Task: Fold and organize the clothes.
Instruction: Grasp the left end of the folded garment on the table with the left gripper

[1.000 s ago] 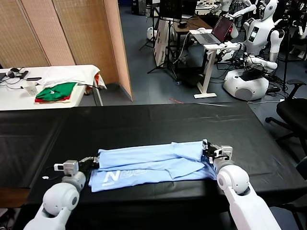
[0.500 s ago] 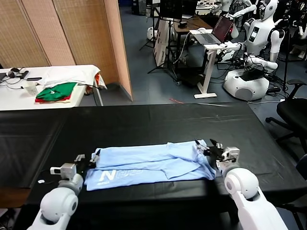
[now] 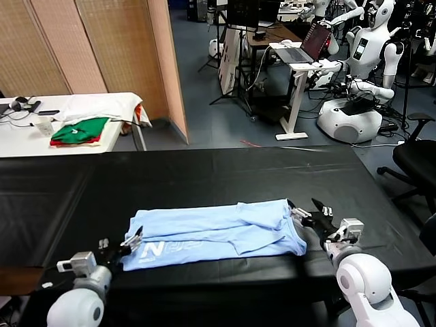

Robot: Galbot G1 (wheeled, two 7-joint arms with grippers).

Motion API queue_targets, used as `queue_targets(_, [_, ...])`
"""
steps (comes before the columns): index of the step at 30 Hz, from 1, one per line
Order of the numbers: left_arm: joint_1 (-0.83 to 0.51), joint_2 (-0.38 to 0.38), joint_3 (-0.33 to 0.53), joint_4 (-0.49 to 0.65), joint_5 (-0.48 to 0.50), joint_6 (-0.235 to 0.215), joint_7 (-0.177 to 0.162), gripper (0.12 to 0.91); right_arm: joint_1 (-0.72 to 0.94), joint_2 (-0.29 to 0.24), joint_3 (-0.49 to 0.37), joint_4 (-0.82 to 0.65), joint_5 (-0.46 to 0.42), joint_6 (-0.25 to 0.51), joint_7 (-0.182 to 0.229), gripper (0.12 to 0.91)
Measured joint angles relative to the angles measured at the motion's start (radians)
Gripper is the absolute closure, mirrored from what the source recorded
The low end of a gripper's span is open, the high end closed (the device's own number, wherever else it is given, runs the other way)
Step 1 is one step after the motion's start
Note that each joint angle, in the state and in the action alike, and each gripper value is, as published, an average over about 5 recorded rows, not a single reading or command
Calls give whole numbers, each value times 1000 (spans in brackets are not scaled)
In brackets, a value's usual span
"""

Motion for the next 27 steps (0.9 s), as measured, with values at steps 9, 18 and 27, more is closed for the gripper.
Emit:
queue_targets(9, [25, -30, 3, 2, 27, -24, 23, 123, -3, 6, 1, 7, -1, 1, 0, 118])
queue_targets(18, [23, -51, 20, 18, 19, -33, 41, 128, -7, 14, -2, 17, -7, 6, -3, 118])
queue_targets(27, [22, -49, 5, 8, -42, -5, 53, 540, -8, 22, 3, 20, -13, 15, -5, 118])
